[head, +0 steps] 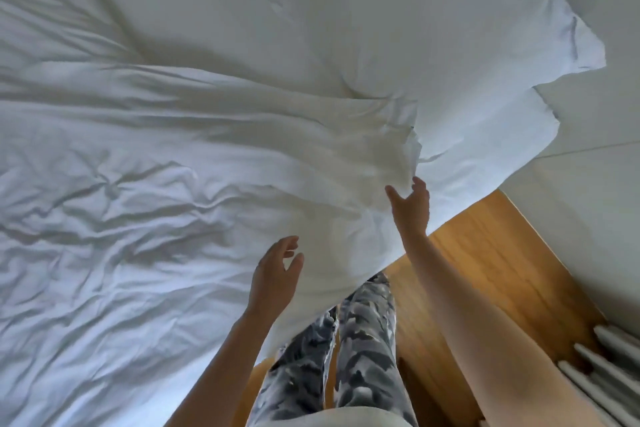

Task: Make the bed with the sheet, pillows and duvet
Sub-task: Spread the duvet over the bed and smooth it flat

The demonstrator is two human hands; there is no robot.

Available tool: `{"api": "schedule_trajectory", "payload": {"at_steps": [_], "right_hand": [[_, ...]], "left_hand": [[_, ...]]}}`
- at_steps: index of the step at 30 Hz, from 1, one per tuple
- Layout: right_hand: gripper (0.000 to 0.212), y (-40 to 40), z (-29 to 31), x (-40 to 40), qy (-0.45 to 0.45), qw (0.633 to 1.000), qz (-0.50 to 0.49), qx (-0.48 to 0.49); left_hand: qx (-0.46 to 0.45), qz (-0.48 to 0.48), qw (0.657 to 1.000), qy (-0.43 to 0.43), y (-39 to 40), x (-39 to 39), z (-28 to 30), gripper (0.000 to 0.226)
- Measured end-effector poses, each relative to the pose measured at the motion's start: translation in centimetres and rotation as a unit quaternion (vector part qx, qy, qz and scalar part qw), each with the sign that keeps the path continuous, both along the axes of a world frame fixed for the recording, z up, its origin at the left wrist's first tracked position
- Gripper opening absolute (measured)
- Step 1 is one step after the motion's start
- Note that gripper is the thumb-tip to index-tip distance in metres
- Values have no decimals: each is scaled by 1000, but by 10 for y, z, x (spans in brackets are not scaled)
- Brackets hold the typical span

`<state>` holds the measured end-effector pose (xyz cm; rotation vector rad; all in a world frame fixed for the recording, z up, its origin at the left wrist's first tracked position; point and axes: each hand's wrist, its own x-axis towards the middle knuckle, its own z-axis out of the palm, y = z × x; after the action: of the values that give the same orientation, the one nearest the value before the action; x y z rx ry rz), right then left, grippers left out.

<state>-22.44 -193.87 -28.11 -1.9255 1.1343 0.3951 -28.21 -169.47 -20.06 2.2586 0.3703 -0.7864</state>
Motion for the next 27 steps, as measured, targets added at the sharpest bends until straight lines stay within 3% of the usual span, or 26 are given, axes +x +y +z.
{"api": "schedule_trajectory", "payload": {"at_steps": [4, 8, 15, 18, 20, 22, 24, 27], "right_hand": [[85, -26, -53, 69, 13, 997, -61, 52], [75, -17, -72, 91, 29, 991, -70, 108], [46, 71, 16, 45, -9, 985, 171, 21], [34, 126, 64, 2, -18, 951, 308, -8], [26, 170, 88, -33, -34, 916, 400, -9], [24, 218, 103, -71, -65, 877, 476, -2], [29, 269, 105, -107, -85, 839, 538, -9], [30, 346, 105, -160, -83, 810, 581, -14]], "left_hand": [[-10, 34, 999, 23, -23, 18, -21, 30], [0, 33, 999, 31, -21, 36, -29, 30], [-52, 125, 991, -3, 26, 46, 1, 25], [-118, 200, 972, -19, 61, 46, 18, 19], [-158, 224, 962, -18, 90, 45, 30, 29], [-181, 191, 965, -12, 125, 36, 42, 48], [-155, 91, 984, 3, 165, 16, 53, 78], [-18, -67, 996, 54, 227, -29, 53, 96]]}}
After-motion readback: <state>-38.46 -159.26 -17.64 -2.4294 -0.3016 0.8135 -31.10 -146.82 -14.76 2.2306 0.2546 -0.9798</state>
